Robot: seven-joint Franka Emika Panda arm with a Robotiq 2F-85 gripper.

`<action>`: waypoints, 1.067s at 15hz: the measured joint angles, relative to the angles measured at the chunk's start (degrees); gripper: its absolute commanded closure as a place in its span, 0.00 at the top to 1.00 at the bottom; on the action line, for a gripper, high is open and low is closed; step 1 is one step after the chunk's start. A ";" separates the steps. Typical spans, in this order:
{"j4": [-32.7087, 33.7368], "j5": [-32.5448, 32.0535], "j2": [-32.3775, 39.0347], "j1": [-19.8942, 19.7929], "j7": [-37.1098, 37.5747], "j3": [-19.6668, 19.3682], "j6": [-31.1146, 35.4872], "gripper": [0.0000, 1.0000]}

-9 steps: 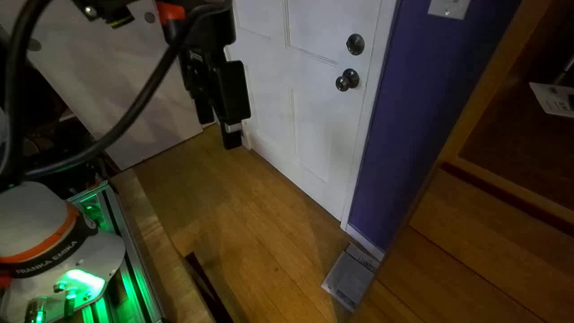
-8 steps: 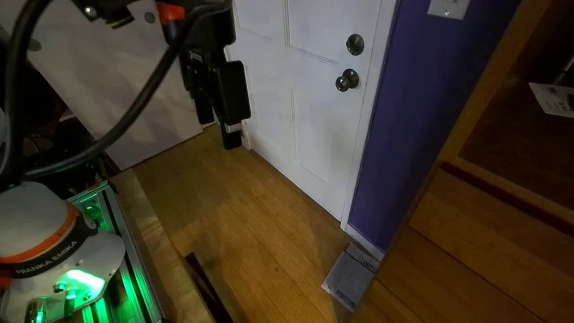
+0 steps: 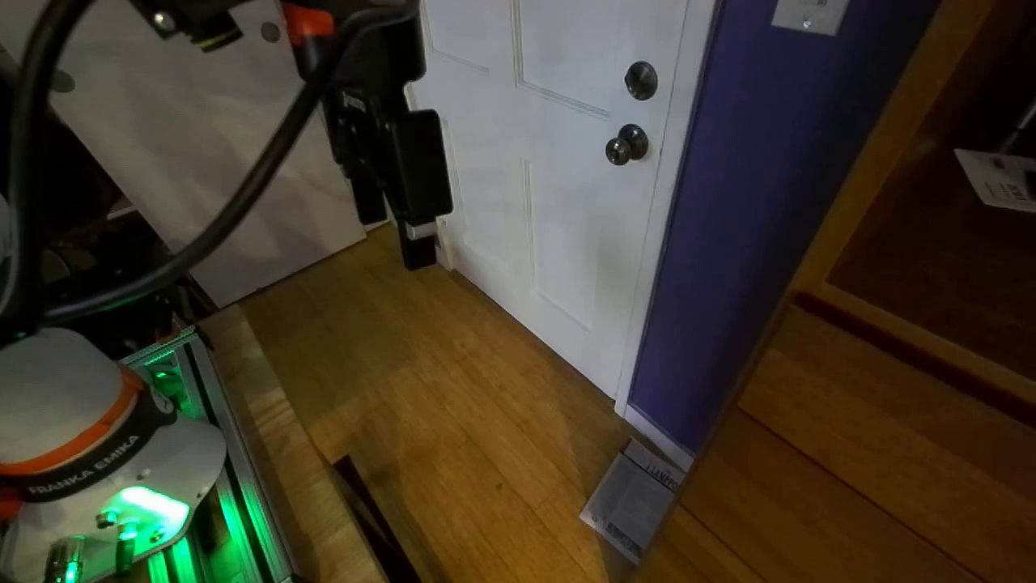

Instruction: Lock the door

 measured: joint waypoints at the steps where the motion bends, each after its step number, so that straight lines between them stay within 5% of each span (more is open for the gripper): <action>1: 0.00 0.00 0.00 0.00 0.00 0.00 0.00 1.00; 5: 0.01 -0.32 -0.39 1.57 0.21 2.22 3.08 1.00; 11: 0.29 -2.34 0.03 9.69 9.53 16.18 14.48 1.00; 16: 3.35 -11.93 5.68 9.86 22.02 23.32 28.02 1.00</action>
